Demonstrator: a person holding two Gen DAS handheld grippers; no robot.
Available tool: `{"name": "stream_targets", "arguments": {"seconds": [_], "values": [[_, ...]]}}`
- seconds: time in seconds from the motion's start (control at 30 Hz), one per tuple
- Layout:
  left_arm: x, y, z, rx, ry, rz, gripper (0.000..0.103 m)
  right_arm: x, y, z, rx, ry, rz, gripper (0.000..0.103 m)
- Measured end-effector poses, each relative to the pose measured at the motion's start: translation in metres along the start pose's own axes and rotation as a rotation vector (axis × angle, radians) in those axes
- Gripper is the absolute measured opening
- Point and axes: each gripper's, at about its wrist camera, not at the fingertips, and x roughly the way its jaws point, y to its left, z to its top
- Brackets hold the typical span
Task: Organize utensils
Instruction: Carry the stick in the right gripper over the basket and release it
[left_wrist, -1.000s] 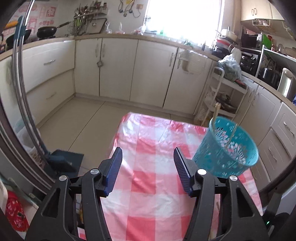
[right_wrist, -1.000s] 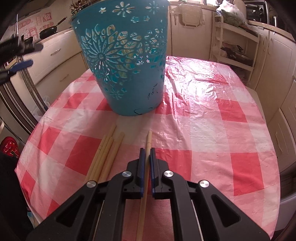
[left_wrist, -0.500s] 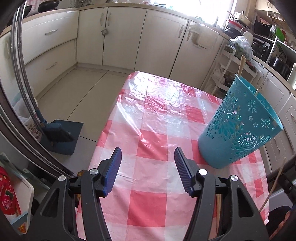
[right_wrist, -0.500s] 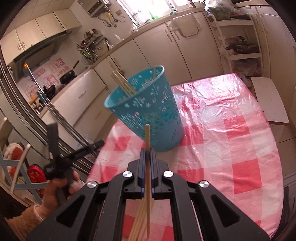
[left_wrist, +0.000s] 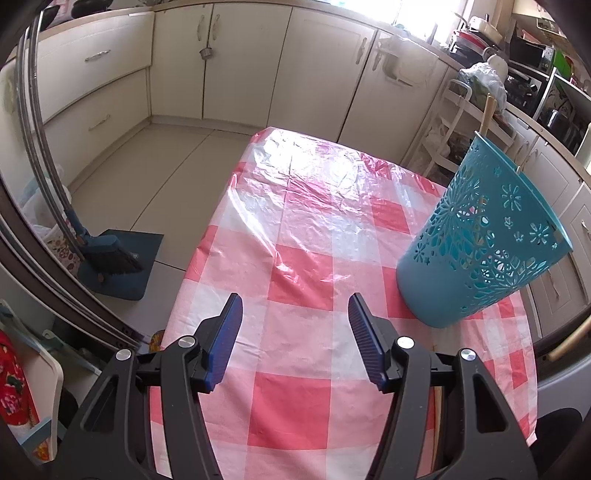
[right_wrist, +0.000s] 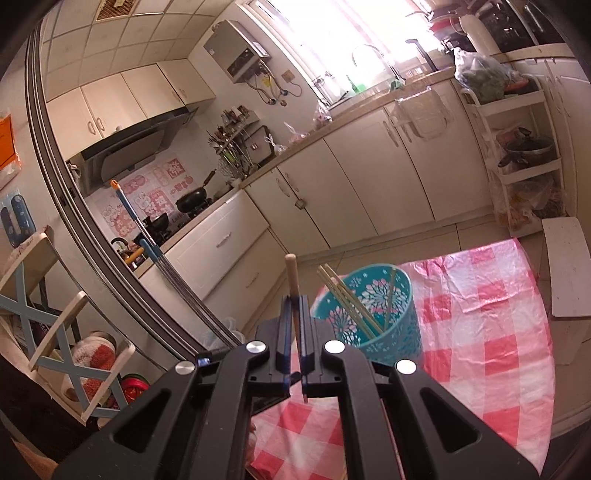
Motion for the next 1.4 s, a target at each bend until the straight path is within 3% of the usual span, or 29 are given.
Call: {"name": "stream_targets", "arguments": {"seconds": [0.2, 0.3, 0.43, 0.53, 0.57, 0.6, 0.63, 0.67, 0.83, 0.9, 1.03, 1.2, 1.4], "values": [[0.0, 0.001, 0.0, -0.012, 0.005, -0.007, 0.057, -0.009, 0.017, 0.052, -0.048, -0.083, -0.005, 0.001], [0.001, 0.001, -0.001, -0.015, 0.012, -0.011, 0.057, 0.0, 0.017, 0.065, -0.077, -0.091, -0.05, 0.001], [0.001, 0.002, -0.001, -0.017, 0.019, -0.006, 0.059, 0.022, 0.0, 0.048, -0.056, 0.029, -0.112, 0.001], [0.002, 0.005, -0.001, -0.031, 0.03, -0.005, 0.06, 0.032, -0.019, 0.002, -0.072, 0.146, -0.181, 0.001], [0.003, 0.005, -0.001, -0.039, 0.036, -0.007, 0.061, 0.037, -0.029, -0.016, -0.056, 0.19, -0.199, 0.012], [0.004, 0.006, -0.002, -0.047, 0.043, -0.011, 0.061, 0.044, -0.036, -0.033, -0.048, 0.235, -0.224, 0.03], [0.005, 0.006, -0.002, -0.053, 0.051, -0.016, 0.061, 0.05, -0.044, -0.05, -0.044, 0.269, -0.262, 0.056], [0.006, 0.005, -0.002, -0.054, 0.056, -0.018, 0.061, 0.056, -0.048, -0.062, -0.055, 0.288, -0.278, 0.056], [0.009, -0.001, -0.004, -0.028, 0.06, -0.008, 0.061, 0.084, -0.051, -0.088, -0.119, 0.322, -0.316, 0.051], [0.01, 0.0, -0.003, -0.031, 0.061, -0.006, 0.062, 0.091, -0.05, -0.088, -0.135, 0.322, -0.312, 0.042], [0.012, 0.001, -0.003, -0.042, 0.067, -0.007, 0.062, 0.099, -0.047, -0.084, -0.173, 0.314, -0.333, 0.006], [0.012, -0.001, -0.003, -0.034, 0.07, -0.017, 0.062, 0.076, -0.03, -0.064, -0.173, 0.231, -0.273, 0.006], [0.013, -0.009, -0.006, -0.009, 0.075, -0.023, 0.062, 0.053, 0.005, 0.01, -0.141, 0.063, -0.142, 0.006]]}}
